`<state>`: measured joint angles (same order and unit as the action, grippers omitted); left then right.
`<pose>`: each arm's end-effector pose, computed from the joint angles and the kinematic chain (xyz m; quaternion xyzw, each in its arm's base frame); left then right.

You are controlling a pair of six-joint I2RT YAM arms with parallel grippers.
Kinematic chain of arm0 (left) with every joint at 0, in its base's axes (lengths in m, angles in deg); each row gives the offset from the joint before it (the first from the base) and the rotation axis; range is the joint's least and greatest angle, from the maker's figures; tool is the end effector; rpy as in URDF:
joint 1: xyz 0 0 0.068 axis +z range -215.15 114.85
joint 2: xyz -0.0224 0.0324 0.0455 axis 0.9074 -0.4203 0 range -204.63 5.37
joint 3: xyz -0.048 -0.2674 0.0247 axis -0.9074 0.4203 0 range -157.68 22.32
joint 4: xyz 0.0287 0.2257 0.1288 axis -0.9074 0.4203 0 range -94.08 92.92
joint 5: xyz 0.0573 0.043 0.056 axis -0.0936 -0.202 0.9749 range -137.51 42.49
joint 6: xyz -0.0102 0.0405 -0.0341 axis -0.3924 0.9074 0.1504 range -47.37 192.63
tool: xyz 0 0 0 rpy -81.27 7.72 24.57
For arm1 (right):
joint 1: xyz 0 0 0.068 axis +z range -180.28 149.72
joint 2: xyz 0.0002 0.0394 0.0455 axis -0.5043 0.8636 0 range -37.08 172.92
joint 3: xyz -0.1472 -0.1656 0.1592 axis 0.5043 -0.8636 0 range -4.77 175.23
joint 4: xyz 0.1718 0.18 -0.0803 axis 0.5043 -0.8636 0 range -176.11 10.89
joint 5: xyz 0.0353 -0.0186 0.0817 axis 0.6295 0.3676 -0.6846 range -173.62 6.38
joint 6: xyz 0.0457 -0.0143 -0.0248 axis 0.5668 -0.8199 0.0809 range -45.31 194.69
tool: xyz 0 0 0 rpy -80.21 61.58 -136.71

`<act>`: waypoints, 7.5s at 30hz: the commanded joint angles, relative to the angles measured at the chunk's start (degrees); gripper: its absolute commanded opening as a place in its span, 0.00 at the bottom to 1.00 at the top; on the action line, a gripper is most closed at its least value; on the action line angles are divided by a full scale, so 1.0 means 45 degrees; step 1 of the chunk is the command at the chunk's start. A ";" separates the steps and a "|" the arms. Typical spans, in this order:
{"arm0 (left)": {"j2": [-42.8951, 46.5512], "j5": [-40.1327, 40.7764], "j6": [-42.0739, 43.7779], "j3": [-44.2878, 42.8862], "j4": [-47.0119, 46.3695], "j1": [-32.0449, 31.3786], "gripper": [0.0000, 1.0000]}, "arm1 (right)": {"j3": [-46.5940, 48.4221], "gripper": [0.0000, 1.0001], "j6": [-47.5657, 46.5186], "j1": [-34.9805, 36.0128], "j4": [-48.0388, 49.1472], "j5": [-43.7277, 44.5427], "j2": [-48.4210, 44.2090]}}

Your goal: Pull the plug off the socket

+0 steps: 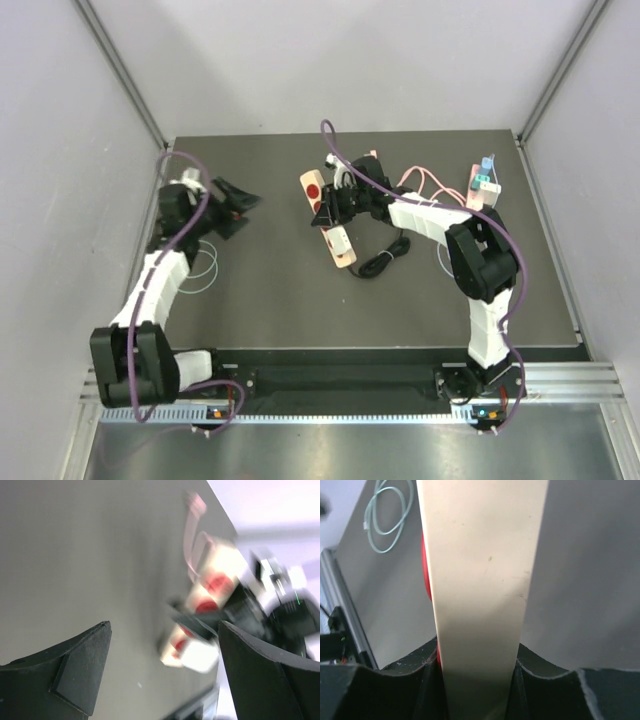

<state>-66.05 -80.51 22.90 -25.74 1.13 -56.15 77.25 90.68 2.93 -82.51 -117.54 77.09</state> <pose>0.2755 0.0240 0.2720 -0.2778 0.7895 -0.3993 0.3741 0.3670 0.2642 0.2146 -0.2593 0.8210 0.4180 0.2899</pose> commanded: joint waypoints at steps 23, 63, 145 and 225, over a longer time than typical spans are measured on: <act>-0.2545 0.9127 0.0700 -0.4103 0.2726 -1.1216 0.89 | -0.0121 0.00 0.1369 0.0881 -0.0280 0.4021 -0.1875; -0.2019 0.9717 0.1072 -0.2056 0.2495 -1.1589 0.50 | -0.1078 0.00 0.1447 0.0510 0.1536 0.0368 -0.2109; -0.5127 0.3034 0.2828 -0.1899 0.1692 0.3333 0.51 | -0.1410 0.00 0.0002 -0.0330 0.1771 -0.1175 -0.1992; -0.2879 0.8781 0.1504 -0.2623 0.2301 -0.7494 0.00 | -0.1821 1.00 0.2973 -0.1871 0.3550 -0.2366 -0.2695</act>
<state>-82.09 -39.94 33.08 -38.37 17.04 -94.69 65.66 110.55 -3.58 -66.84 -124.20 69.04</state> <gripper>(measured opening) 0.539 0.995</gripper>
